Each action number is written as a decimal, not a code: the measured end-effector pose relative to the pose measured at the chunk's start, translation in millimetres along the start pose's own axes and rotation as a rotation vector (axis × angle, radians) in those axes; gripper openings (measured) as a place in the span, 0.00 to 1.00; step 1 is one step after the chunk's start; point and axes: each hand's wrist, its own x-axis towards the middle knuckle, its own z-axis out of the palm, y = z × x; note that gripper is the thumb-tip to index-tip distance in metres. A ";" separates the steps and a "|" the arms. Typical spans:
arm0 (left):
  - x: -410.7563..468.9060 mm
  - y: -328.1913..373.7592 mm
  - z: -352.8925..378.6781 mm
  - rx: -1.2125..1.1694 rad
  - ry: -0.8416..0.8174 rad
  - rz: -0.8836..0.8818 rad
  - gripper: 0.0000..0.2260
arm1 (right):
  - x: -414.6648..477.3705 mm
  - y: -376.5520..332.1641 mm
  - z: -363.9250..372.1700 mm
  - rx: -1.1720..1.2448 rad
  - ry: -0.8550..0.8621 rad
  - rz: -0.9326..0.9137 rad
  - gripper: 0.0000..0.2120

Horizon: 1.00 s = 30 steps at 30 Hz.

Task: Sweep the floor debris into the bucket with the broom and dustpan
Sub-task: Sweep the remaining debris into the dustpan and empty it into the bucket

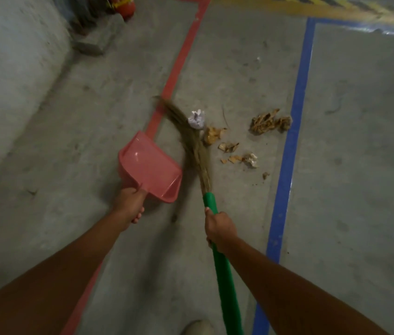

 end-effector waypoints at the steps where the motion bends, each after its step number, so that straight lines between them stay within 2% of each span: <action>1: -1.0 -0.4 1.2 0.001 -0.013 0.008 0.20 | -4.1 5.9 -2.0 0.049 0.008 0.037 0.22; 4: -7.1 0.6 7.5 -0.014 -0.065 0.019 0.21 | -18.7 28.8 -9.7 0.222 0.043 0.149 0.21; 7: -15.8 8.0 14.3 -0.021 -0.119 0.037 0.22 | -35.0 48.2 -23.6 0.321 0.095 0.186 0.19; 13: -37.7 44.4 30.5 0.011 -0.208 0.101 0.22 | -61.6 67.5 -64.8 0.128 0.229 0.040 0.18; 22: -44.0 95.2 70.8 0.037 -0.232 0.072 0.19 | -54.4 78.9 -146.0 -0.008 0.267 -0.117 0.21; 30: -44.1 140.5 94.0 0.037 -0.239 0.116 0.21 | -8.0 74.1 -246.9 -0.059 0.387 -0.115 0.20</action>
